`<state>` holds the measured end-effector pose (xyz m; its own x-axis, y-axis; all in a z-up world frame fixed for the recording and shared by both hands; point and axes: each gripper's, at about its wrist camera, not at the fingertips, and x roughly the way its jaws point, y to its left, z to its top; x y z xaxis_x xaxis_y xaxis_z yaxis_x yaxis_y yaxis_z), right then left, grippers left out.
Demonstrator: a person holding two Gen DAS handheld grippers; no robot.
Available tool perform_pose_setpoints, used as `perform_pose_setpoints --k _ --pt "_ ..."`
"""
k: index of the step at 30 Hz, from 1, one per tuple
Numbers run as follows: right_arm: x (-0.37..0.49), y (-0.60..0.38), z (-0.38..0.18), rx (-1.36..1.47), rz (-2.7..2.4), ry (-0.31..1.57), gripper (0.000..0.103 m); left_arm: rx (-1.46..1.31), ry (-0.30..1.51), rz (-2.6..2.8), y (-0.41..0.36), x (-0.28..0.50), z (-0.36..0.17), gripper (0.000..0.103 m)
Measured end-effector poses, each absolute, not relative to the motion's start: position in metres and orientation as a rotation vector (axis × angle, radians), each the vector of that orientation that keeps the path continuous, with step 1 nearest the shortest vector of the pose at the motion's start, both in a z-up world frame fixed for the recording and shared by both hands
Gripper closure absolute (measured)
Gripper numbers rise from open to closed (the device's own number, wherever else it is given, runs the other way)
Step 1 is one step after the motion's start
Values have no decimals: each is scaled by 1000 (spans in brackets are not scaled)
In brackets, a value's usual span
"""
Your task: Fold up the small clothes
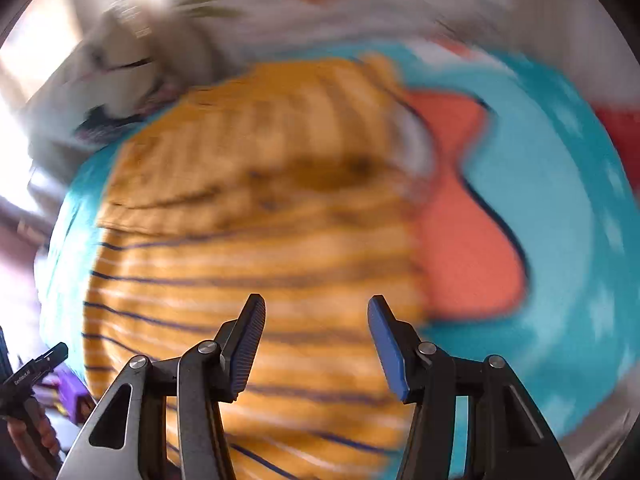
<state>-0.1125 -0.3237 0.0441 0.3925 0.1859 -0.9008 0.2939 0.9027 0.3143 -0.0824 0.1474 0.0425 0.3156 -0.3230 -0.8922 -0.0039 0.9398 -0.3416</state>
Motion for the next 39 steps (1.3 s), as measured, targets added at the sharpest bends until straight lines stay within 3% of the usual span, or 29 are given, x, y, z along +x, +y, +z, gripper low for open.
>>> perform_pose_setpoints --k 8,24,25,26,27,28,30,39 --pt "-171 -343 9 804 139 1129 45 -406 1229 -349 110 -94 23 40" --pt "-184 -270 -10 858 516 1223 43 -301 1232 -396 80 -143 15 41" --pt "-185 -267 -10 842 519 1236 44 -285 1242 -386 79 -144 14 52" --pt "-187 -260 -9 808 517 1254 44 -263 1253 -365 78 -144 14 73" --pt "-189 -256 -9 787 508 1262 49 -237 1271 -339 78 -143 14 85" --pt "-188 -252 -9 749 483 1277 66 -259 1291 -346 82 -141 13 94" --pt "-186 -246 -11 673 421 1318 92 -332 1302 -340 93 -140 15 94" --pt "-205 -257 7 645 425 1293 94 -299 1264 -309 93 -153 45 94"
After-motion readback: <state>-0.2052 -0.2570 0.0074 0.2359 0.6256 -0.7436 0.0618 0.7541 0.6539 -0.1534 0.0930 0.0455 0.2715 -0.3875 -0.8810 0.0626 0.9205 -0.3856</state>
